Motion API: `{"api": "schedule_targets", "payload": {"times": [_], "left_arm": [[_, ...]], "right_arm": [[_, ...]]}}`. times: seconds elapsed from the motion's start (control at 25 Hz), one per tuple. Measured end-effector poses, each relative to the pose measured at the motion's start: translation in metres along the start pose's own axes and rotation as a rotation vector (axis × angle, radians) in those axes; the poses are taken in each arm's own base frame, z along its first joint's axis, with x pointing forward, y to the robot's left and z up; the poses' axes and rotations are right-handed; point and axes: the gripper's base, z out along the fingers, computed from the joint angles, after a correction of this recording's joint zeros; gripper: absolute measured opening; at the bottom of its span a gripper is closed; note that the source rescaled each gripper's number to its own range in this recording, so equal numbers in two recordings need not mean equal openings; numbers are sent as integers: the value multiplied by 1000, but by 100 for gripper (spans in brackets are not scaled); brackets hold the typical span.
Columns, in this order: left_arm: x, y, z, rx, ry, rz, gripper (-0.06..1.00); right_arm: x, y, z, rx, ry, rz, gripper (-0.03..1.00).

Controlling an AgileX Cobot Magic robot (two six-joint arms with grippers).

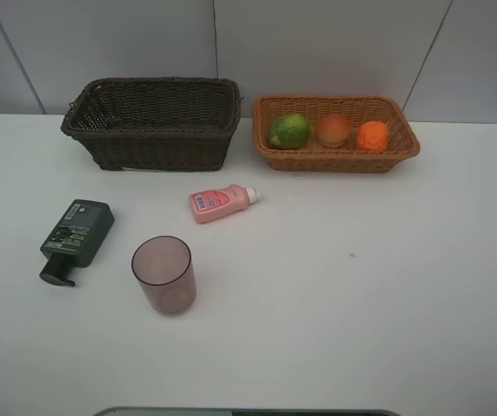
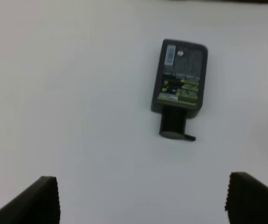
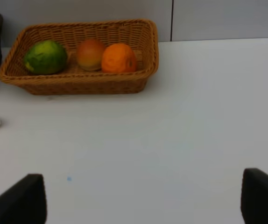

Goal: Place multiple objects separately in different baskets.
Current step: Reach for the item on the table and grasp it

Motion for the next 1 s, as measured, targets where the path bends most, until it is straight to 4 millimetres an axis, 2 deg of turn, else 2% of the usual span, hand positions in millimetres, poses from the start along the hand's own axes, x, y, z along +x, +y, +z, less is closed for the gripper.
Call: {"api": "schedule_targets", "payload": {"times": [0.12,0.28,0.44,0.68,0.88,1.0], "left_arm": [[-35,-7,21,-18,135,32,92],[-77,-17,64,-36,313,60,92],[-101,-28,117,-38,433,86,92],[-99,-54,181,-1,516,136,92],[-90,-66,214,15,561,135,92],[-88,-68,226,15,558,127,92]], "right_arm": [[0,0,0,0,-1,0,77],[0,0,0,-1,-3,1,77],[0,0,0,0,-4,0,77],[0,0,0,0,-4,0,77],[0,0,0,0,-4,0,77],[0,0,0,0,-4,0,77]]}}
